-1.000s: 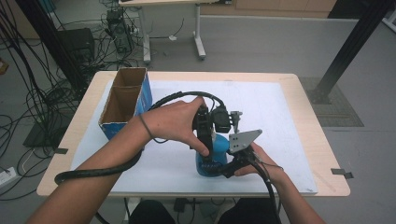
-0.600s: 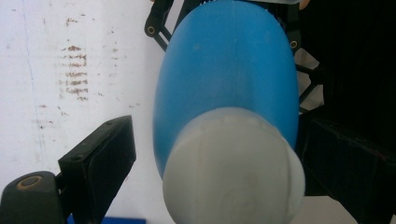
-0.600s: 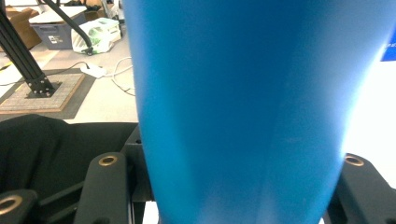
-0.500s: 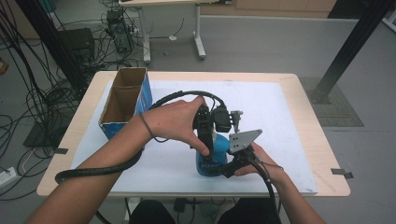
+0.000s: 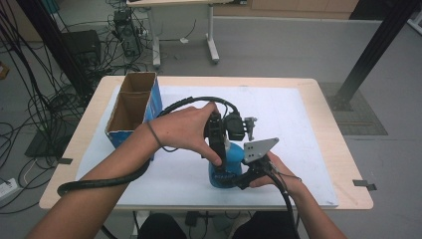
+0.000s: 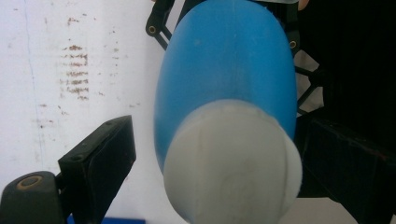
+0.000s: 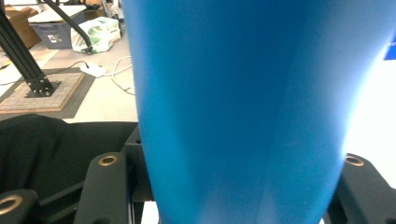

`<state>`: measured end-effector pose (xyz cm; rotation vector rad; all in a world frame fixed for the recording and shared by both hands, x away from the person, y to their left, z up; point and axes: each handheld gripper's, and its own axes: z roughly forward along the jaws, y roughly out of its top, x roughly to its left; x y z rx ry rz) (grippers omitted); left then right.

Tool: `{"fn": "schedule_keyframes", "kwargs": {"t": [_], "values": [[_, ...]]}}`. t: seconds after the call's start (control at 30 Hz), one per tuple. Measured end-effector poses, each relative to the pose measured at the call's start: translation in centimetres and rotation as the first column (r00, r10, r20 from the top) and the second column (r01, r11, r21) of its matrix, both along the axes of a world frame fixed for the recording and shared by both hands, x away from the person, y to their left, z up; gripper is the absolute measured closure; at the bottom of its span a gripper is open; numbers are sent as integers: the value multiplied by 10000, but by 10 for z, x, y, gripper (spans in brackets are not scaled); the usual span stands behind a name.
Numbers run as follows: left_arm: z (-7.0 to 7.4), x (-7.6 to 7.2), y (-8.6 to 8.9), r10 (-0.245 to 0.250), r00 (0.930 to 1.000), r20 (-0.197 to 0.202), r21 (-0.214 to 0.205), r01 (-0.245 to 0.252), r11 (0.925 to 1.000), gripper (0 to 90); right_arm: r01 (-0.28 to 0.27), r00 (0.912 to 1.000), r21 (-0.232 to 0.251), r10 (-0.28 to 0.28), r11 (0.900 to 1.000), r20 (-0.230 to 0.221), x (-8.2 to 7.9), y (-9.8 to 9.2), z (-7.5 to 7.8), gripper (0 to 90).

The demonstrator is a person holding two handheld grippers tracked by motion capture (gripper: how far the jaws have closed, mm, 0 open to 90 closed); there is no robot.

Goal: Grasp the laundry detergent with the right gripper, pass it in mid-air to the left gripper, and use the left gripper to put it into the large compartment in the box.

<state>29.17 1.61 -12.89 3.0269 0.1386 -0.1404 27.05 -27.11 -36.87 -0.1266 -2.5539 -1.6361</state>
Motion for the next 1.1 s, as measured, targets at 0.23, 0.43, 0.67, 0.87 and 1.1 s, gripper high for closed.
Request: {"fn": "schedule_keyframes", "kwargs": {"t": [0.23, 0.43, 0.67, 0.87, 1.1], "values": [[0, 0, 1, -6, 10000, -20, -25, 6, 10000, 100, 14, 10000, 13, -14, 10000, -32, 0, 0, 0, 409], [0, 0, 1, 25, 10000, -7, -22, -25, 10000, 100, 29, 10000, -3, -29, 10000, -40, 0, -1, 0, 410], [-1, 0, 0, 74, 10000, -5, -26, -74, 10000, 100, 43, 10000, -17, -43, 10000, 8, 0, -1, 0, 410], [-1, 0, 0, 40, 10000, -42, -18, -40, 10000, 100, 22, 10000, -25, -22, 10000, -6, 0, 0, 0, 410], [-1, 0, -2, 23, 10000, -20, -14, -23, 10000, 100, -4, 10000, -27, 4, 10000, 29, 0, 1, 0, 409]]}}
